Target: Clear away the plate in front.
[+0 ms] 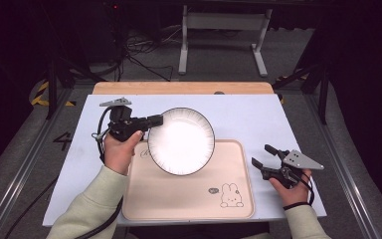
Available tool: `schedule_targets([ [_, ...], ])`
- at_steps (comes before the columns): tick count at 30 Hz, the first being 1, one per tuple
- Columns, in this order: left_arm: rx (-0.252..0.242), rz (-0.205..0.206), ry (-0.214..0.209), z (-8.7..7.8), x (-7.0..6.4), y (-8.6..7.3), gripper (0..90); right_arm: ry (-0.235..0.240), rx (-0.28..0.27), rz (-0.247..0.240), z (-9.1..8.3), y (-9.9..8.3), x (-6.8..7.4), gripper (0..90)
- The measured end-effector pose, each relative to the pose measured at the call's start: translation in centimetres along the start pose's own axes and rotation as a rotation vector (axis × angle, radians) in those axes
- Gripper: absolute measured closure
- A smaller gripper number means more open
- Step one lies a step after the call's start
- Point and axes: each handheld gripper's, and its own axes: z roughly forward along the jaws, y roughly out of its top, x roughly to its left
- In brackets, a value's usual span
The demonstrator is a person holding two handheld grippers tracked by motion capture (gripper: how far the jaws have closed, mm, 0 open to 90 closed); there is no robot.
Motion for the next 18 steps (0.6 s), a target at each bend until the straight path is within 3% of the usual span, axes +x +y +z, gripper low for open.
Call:
schedule_targets([
  [4,0.004,0.014,0.003,0.2,-0.4,-0.5,81.5,0.001,-0.001,-0.001,0.0,0.0,0.0,26.7],
  [8,0.020,0.003,-0.018,0.5,-0.3,-0.9,81.5,0.001,0.001,-0.002,0.0,0.0,0.0,26.7],
  [18,0.109,0.012,-0.062,2.0,-0.7,-1.3,81.5,0.002,0.002,-0.005,0.0,0.0,0.1,26.7],
])
